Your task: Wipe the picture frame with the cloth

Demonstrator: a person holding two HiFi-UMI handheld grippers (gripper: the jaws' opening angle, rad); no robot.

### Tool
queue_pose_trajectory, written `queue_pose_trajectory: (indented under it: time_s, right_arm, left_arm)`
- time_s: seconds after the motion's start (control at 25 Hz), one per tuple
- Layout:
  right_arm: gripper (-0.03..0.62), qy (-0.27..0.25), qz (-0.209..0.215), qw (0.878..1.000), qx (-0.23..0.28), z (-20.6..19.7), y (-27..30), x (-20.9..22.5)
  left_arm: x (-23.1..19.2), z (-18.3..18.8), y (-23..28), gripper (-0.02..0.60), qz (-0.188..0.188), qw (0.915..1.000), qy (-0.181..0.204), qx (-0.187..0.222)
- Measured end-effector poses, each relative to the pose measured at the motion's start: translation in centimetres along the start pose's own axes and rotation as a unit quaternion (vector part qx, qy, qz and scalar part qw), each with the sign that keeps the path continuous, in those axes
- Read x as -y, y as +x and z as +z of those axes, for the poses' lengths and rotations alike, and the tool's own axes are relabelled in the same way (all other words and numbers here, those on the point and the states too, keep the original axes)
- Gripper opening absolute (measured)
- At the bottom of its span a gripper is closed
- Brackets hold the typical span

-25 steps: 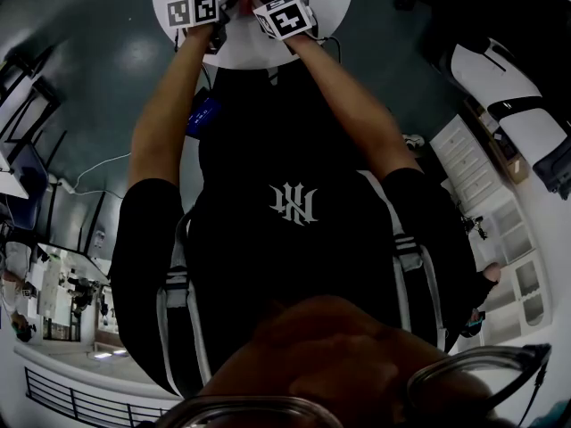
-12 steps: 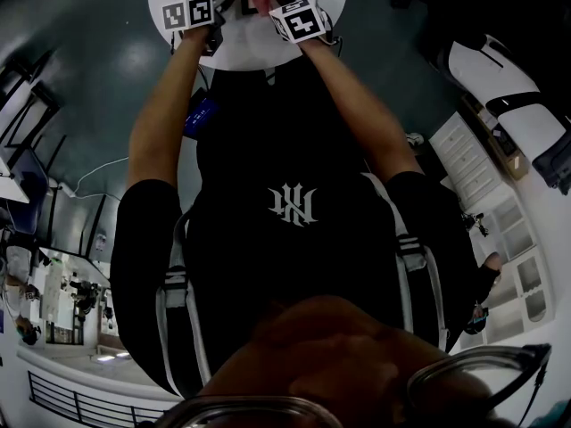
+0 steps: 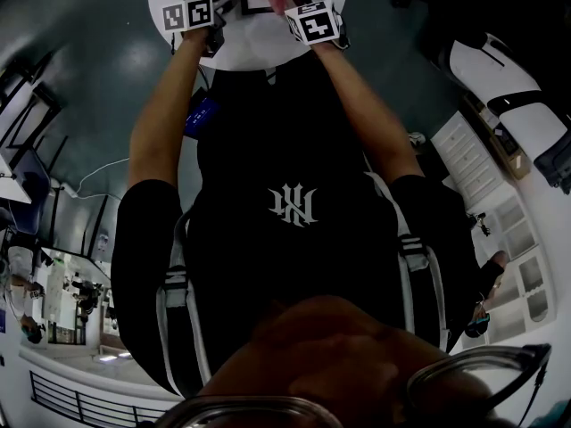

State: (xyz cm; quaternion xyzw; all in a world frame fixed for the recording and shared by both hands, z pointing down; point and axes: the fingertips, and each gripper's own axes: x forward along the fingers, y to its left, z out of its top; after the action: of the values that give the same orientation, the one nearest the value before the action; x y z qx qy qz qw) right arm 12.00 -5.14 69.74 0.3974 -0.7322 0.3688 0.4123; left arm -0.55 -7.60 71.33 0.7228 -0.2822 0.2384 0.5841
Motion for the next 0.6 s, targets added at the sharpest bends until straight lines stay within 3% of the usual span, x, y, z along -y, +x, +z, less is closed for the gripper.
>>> queue_pose_trajectory:
  time_s: [0.44,0.6]
  right_arm:
    - [0.048,0.016,-0.058,0.998,-0.01,-1.7,-2.2,4.0]
    - [0.048,0.019,-0.043,0.999,0.021,-0.1,-4.1,2.9]
  left_arm:
    - [-0.3,-0.1,0.3,0.061,0.01,0.9999,0.003,-0.007]
    - [-0.2,0.0,0.4,0.061,0.011,0.9999,0.003,-0.006]
